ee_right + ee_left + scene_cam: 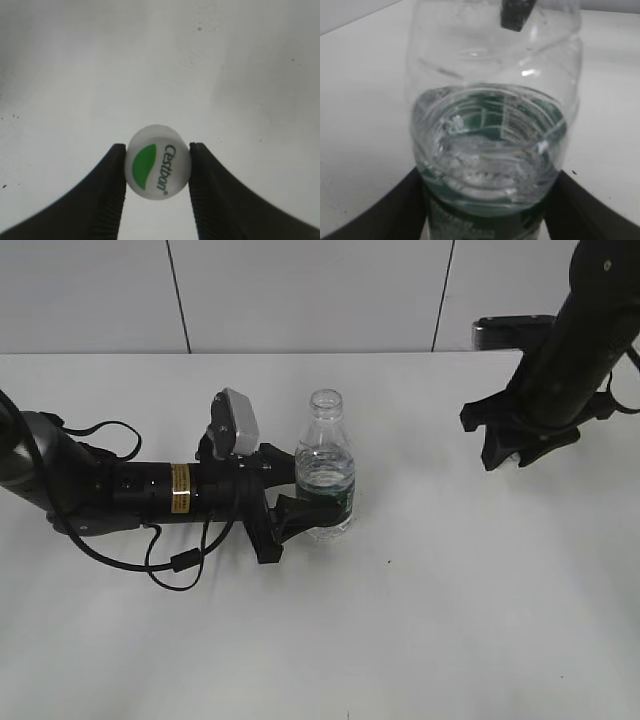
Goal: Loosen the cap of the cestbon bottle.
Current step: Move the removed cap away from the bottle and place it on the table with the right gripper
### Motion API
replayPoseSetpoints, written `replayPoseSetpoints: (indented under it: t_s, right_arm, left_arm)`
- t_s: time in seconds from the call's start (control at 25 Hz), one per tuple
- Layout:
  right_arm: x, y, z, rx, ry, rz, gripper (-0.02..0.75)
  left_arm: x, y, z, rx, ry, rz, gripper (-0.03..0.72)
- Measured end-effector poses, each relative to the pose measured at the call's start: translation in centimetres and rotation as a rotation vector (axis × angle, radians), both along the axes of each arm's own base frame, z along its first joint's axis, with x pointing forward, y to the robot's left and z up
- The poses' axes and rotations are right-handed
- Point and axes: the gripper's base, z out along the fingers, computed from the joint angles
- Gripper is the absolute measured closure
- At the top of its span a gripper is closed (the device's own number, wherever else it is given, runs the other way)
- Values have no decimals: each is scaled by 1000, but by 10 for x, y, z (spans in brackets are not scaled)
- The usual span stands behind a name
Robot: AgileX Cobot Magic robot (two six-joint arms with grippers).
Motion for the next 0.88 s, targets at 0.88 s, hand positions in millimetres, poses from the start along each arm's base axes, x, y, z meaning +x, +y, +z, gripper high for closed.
replayPoseSetpoints:
  t_s: [0.88]
  right_arm:
    - [9,6,-49,23,7,-13,238]
  left_arm:
    - [0,0,0,0,0,0,273]
